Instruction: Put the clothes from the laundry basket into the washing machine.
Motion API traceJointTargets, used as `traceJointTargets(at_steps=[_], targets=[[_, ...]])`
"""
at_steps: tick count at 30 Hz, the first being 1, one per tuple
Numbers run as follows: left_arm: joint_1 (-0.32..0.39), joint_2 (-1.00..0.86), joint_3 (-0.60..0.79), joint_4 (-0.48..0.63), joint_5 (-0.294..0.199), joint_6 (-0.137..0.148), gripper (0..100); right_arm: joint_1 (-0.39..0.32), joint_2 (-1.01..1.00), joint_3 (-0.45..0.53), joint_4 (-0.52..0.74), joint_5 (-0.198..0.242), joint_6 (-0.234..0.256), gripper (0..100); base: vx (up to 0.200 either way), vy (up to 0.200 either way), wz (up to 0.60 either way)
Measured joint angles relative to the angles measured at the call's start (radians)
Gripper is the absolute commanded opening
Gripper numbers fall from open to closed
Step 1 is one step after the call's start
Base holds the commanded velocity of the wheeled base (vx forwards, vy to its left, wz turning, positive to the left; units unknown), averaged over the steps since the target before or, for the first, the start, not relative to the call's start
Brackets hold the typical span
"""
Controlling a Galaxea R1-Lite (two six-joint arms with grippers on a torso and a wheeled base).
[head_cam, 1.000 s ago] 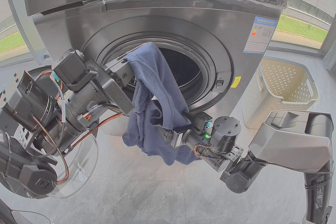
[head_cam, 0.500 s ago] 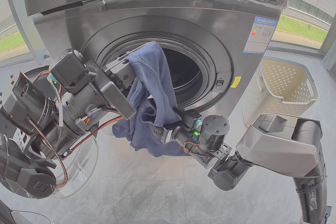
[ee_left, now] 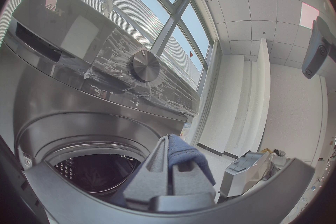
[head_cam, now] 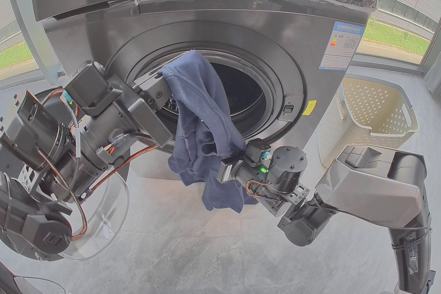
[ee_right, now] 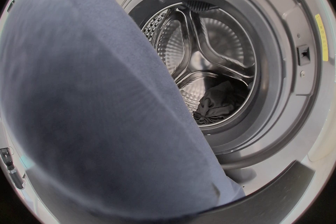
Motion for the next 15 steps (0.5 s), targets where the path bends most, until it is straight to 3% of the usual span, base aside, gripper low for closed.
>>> traceJointTargets(at_steps=[11,13,15], targets=[[0.143,0.026,0.053,0.077,-0.02,0.009,0,-0.032,-0.148,0.114,0.0,-0.024,0.008,0,0.0,0.0,0.0],[0.172,0.036,0.074,0.093,-0.036,0.016,0,-0.038,-0.171,0.129,0.0,-0.027,0.009,0,0.0,0.0,0.0],[0.195,0.051,0.101,0.1,-0.052,0.041,0,-0.044,-0.191,0.142,0.0,-0.027,0.01,0,0.0,0.0,0.0]])
